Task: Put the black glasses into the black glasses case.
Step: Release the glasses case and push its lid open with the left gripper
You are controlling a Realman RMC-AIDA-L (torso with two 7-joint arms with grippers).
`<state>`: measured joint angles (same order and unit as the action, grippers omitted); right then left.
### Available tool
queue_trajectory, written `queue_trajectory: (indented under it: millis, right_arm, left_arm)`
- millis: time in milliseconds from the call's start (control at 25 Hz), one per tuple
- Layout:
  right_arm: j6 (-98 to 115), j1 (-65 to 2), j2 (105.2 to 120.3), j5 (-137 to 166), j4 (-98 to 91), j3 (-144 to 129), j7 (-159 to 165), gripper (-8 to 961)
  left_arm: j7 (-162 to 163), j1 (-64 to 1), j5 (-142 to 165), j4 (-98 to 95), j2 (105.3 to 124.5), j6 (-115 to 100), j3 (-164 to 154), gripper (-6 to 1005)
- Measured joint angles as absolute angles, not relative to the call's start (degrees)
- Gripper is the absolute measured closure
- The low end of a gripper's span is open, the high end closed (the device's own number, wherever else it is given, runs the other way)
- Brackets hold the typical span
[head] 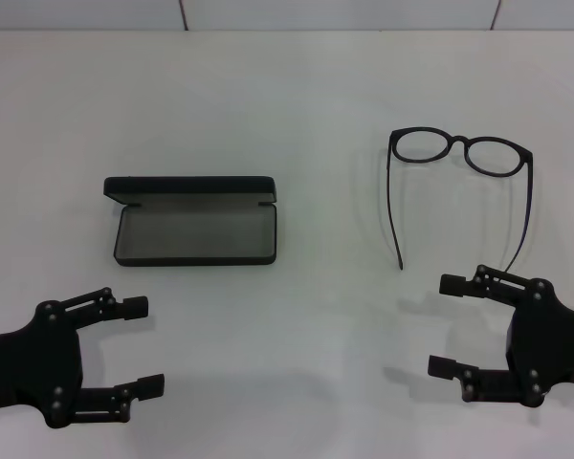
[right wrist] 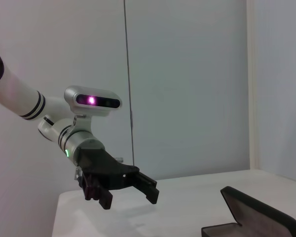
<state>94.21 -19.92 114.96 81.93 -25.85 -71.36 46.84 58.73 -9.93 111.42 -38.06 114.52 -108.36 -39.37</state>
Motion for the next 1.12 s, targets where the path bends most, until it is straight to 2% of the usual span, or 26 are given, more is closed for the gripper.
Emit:
queue_trajectory:
  millis: [400,640,920,1040,1120]
  right_arm:
    - [94.2,-19.7,115.04,82.0,-25.8,-71.6,46.8,115]
    - [94.3,-19.6,115.05,82.0,-25.8,-71.6,46.8,115]
    - [94.6,-19.9,115.14,82.0,-25.4,-72.0,46.8,115]
    - [94.6,-19.9,115.20,82.1,-25.4,-72.1,46.8,115]
    - [94.6,-19.9,115.25,82.1,-25.4,-72.4,46.9,115]
  left_arm:
    - [59.6,-9.9,111.3,-38.0,114.52,-108.6,-39.3,113]
    - [73.5,-11.2,108.9,-38.4,114.12,-108.8,-34.4,114]
    - [90.3,-17.0,110.2,-43.7,111.27,-108.3,-33.9,115]
    - [91.6,-20.1,114.1,-48.8,111.24,-108.3,-33.9,116]
    - [91.4,-22.4,117.2,-54.6,112.23,-108.2,-34.1,116]
